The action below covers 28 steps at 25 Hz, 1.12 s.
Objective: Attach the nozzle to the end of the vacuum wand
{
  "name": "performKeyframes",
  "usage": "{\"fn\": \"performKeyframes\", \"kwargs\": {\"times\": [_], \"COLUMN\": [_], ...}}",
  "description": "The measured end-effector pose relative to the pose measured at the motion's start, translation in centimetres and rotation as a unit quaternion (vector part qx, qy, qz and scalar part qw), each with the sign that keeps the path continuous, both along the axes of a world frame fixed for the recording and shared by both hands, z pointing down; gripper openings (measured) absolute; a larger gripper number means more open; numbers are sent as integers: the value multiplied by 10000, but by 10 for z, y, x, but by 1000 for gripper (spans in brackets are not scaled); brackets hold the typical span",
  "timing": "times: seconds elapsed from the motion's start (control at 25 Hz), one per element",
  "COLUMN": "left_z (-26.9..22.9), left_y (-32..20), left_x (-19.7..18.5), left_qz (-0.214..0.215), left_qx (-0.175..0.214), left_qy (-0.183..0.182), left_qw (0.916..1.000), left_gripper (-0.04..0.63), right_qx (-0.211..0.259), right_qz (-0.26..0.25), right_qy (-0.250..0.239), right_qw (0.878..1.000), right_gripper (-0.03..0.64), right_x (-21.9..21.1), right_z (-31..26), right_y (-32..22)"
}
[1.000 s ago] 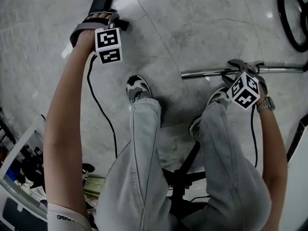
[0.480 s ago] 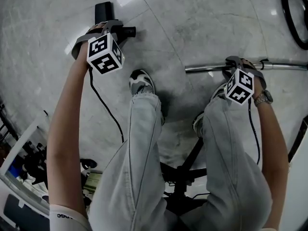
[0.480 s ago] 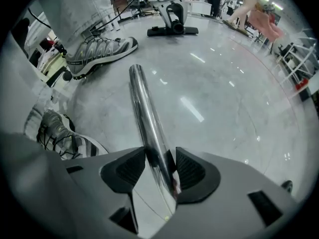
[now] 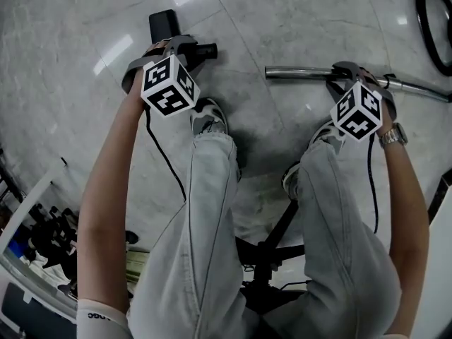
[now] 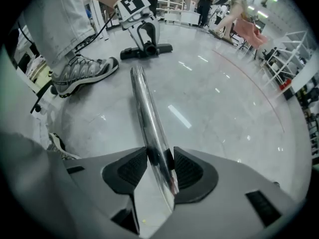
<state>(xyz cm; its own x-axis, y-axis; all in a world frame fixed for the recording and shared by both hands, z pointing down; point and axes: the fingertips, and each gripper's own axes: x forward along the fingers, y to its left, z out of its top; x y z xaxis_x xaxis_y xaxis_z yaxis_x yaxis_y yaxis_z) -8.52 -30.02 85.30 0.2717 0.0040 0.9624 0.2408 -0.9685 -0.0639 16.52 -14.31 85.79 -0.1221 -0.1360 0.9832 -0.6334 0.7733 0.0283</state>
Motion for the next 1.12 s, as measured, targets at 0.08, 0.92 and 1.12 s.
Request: {"fn": "performKeyframes", "kwargs": {"times": [0.08, 0.92, 1.12], "left_z": [-4, -19, -21], "left_y": [-1, 41, 42], "left_x": [11, 90, 91], "left_qz": [-241, -34, 15], "left_qx": [-88, -364, -390], "left_qy": [183, 931, 986], "left_qw": [9995, 9950, 9944], "left_gripper": [183, 181, 179], "right_qx": [143, 401, 393], "right_qz": [139, 398, 323], "right_qy": [-7, 157, 190], "right_qw": [9998, 9983, 9985], "right_gripper": [169, 169, 169], "right_x": [2, 6, 5], "right_z": [-8, -21, -19], "right_y": [-19, -48, -48]}}
